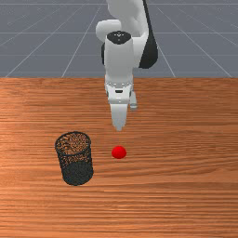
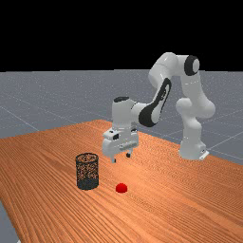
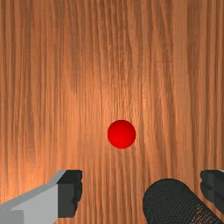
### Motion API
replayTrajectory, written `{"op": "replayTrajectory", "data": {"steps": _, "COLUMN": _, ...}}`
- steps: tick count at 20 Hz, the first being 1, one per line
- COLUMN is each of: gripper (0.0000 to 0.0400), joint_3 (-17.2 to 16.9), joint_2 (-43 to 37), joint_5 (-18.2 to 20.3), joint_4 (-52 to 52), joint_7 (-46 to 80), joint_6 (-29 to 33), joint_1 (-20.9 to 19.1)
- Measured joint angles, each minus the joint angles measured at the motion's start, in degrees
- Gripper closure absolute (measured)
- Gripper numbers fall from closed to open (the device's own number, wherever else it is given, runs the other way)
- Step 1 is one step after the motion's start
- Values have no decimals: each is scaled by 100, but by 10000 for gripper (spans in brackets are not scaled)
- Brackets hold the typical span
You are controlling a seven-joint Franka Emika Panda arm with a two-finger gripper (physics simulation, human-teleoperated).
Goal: Put the ball into the container
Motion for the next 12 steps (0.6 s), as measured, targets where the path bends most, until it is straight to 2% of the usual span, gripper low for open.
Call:
{"op": "replayTrajectory", "data": {"steps": 1, "gripper": 157, "joint_3": 0, "joint_2": 0, "joint_5": 0, "joint_4": 0, "joint_7": 0, "joint_6": 0, "joint_1": 0}}
{"op": "replayTrajectory", "data": {"steps": 2, "gripper": 252, "joint_3": 0, "joint_2": 0, "joint_5": 0, "joint_4": 0, "joint_7": 0, "joint_6": 0, "joint_1": 0}}
{"op": "replayTrajectory", "data": {"steps": 3, "gripper": 310, "joint_3": 0, "joint_2": 0, "joint_5": 0, "joint_4": 0, "joint_7": 0, "joint_6": 0, "joint_1": 0}}
{"op": "replayTrajectory", "data": {"steps": 5, "gripper": 367, "joint_3": 0, "joint_2": 0, "joint_5": 0, "joint_4": 0, "joint_7": 0, "joint_6": 0, "joint_1": 0}}
{"op": "replayTrajectory", "data": {"steps": 6, "gripper": 380, "joint_3": 0, "joint_2": 45, "joint_5": 0, "joint_4": 154, "joint_7": 0, "joint_6": -296, "joint_1": 1}}
{"op": "replayTrajectory", "data": {"steps": 8, "gripper": 393, "joint_3": 0, "joint_2": -22, "joint_5": 0, "joint_4": 164, "joint_7": 0, "joint_6": -360, "joint_1": 1}}
{"op": "replayTrajectory", "data": {"steps": 9, "gripper": 239, "joint_3": 0, "joint_2": -8, "joint_5": 0, "joint_4": 154, "joint_7": 0, "joint_6": -285, "joint_1": 1}}
{"op": "replayTrajectory", "data": {"steps": 10, "gripper": 145, "joint_3": 0, "joint_2": 25, "joint_5": 0, "joint_4": 123, "joint_7": 0, "joint_6": -191, "joint_1": 1}}
{"op": "replayTrajectory", "data": {"steps": 11, "gripper": 88, "joint_3": 0, "joint_2": 79, "joint_5": 0, "joint_4": 116, "joint_7": 0, "joint_6": -130, "joint_1": 1}}
{"op": "replayTrajectory", "data": {"steps": 12, "gripper": 53, "joint_3": 0, "joint_2": 142, "joint_5": 0, "joint_4": 123, "joint_7": 0, "joint_6": -94, "joint_1": 1}}
